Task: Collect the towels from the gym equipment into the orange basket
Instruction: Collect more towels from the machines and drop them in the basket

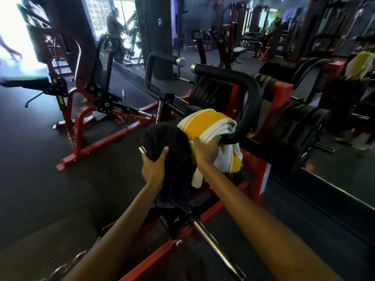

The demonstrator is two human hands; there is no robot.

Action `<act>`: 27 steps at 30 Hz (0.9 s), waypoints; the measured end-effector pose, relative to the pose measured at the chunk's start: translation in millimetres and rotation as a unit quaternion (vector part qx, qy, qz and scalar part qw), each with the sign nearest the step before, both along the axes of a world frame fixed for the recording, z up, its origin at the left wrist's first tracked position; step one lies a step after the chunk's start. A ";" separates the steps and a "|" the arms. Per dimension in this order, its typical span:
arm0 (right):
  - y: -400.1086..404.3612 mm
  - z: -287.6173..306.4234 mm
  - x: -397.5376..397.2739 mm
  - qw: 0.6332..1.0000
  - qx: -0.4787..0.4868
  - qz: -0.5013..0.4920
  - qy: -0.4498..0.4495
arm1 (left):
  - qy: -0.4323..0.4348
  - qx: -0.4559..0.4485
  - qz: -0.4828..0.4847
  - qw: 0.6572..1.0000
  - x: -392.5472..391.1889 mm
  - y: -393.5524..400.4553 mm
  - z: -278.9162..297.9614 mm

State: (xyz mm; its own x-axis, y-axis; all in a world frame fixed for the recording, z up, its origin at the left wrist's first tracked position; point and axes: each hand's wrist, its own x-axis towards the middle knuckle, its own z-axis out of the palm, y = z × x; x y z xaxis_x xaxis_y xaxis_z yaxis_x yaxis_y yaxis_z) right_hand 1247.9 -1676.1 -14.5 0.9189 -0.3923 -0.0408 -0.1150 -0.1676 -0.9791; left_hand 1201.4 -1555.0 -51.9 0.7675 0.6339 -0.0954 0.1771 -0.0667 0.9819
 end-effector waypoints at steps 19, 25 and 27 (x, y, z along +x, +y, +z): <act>-79.4 -25.6 -66.2 0.978 0.002 0.204 -0.040 | 0.026 0.060 0.027 0.998 -34.1 -32.6 11.9; -90.7 -26.4 -65.9 0.975 -0.014 0.222 -0.012 | 0.008 0.091 0.014 0.996 -19.1 -32.6 22.9; -93.5 -20.7 -59.1 0.972 -0.014 0.234 0.019 | 0.011 0.114 0.000 0.993 -14.5 -31.6 25.6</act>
